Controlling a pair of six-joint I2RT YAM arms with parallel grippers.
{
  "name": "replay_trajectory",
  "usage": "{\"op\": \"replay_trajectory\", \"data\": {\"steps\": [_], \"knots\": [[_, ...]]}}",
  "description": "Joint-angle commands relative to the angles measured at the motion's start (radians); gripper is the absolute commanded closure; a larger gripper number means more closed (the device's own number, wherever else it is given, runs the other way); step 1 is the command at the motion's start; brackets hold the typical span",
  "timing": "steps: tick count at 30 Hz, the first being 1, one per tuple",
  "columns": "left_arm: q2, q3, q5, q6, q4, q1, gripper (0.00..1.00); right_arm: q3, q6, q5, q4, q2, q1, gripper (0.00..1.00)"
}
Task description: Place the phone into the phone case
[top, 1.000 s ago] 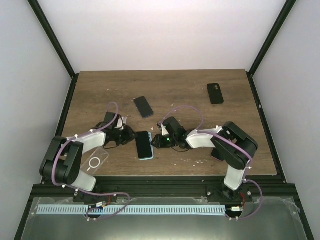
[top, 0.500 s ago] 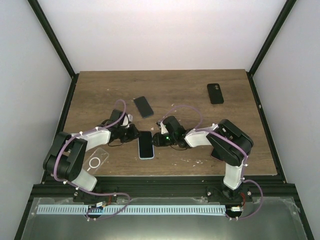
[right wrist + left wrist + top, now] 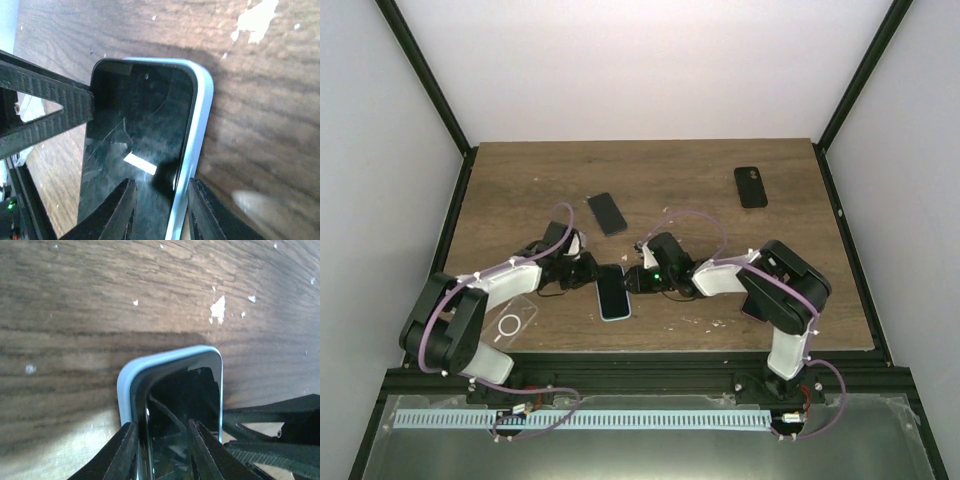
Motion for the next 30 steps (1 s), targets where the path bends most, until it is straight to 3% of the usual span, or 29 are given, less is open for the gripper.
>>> {"op": "replay_trajectory", "data": {"steps": [1, 13, 19, 30], "knots": [[-0.093, -0.018, 0.012, -0.005, -0.076, -0.011, 0.67, -0.061, 0.045, -0.013, 0.028, -0.081, 0.004, 0.69], [-0.152, -0.113, 0.028, -0.014, -0.039, -0.011, 0.62, -0.094, 0.12, -0.05, 0.089, -0.05, 0.011, 0.67], [-0.14, -0.14, 0.043, -0.015, -0.003, -0.011, 0.68, -0.091, 0.159, -0.064, 0.136, -0.024, 0.013, 0.61], [-0.151, -0.185, 0.081, -0.033, 0.036, -0.011, 0.77, -0.104, 0.294, -0.165, 0.336, 0.021, 0.007, 0.6]]}}
